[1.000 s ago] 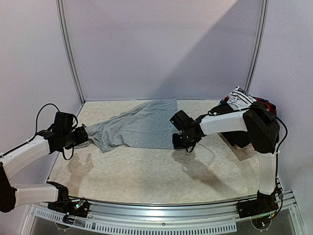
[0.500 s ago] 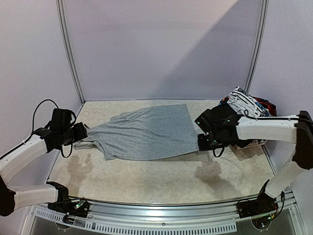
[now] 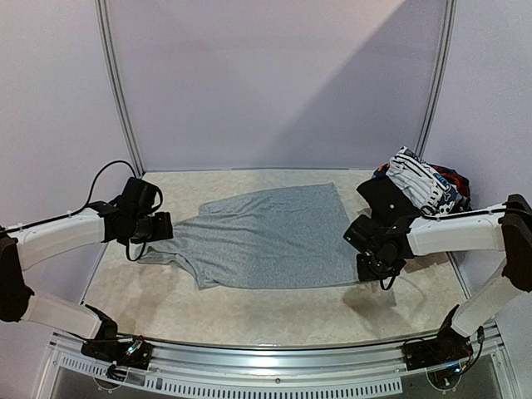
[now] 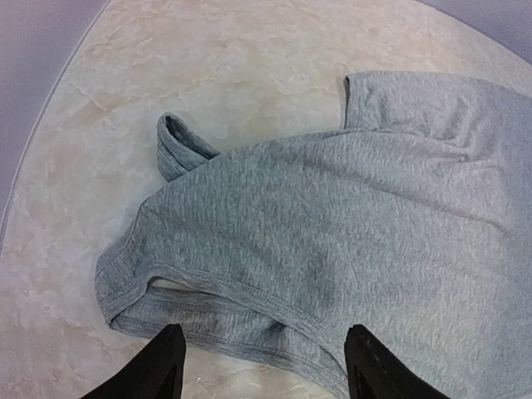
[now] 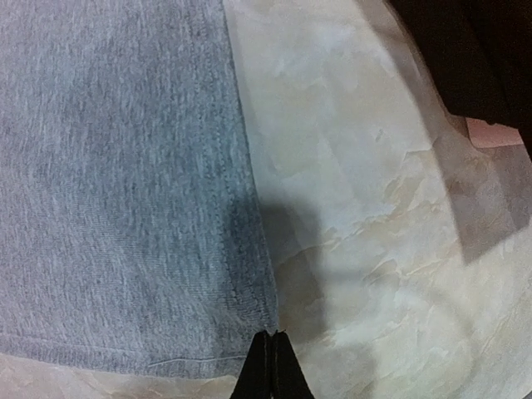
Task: Fold and stack the mixed laundry pile
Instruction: Move the crumpled tank top to the center of the board, then smooth out the crumpled tank top at the center of the board.
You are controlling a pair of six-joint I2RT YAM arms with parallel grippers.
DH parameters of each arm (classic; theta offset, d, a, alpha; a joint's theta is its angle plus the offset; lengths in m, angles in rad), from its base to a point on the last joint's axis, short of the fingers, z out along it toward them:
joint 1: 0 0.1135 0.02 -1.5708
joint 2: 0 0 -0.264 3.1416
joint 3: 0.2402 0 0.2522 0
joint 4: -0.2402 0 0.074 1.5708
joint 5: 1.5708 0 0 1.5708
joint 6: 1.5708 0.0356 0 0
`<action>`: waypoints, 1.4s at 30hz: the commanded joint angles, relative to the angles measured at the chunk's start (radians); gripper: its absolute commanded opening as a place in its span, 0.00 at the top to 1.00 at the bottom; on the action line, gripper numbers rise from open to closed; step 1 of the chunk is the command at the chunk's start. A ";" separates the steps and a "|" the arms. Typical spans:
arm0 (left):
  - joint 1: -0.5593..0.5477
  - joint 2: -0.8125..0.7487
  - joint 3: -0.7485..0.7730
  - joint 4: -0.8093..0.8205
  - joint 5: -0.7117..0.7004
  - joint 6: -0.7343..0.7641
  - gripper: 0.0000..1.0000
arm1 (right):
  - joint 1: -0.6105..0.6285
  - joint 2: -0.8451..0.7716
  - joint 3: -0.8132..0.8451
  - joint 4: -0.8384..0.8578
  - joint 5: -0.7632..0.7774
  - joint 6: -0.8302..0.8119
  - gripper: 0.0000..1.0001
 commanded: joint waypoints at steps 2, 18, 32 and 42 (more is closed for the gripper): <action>-0.033 -0.079 -0.033 -0.094 -0.166 -0.056 0.30 | -0.004 -0.003 -0.019 -0.016 0.055 0.036 0.96; 0.044 -0.093 -0.065 -0.013 -0.111 -0.058 0.40 | 0.004 -0.156 0.054 0.144 -0.152 -0.111 0.39; 0.320 0.426 0.301 0.023 0.129 0.058 0.51 | 0.039 0.014 0.184 0.284 -0.275 -0.187 0.44; 0.328 0.591 0.452 -0.001 0.109 0.033 0.50 | 0.046 0.031 0.116 0.330 -0.290 -0.165 0.46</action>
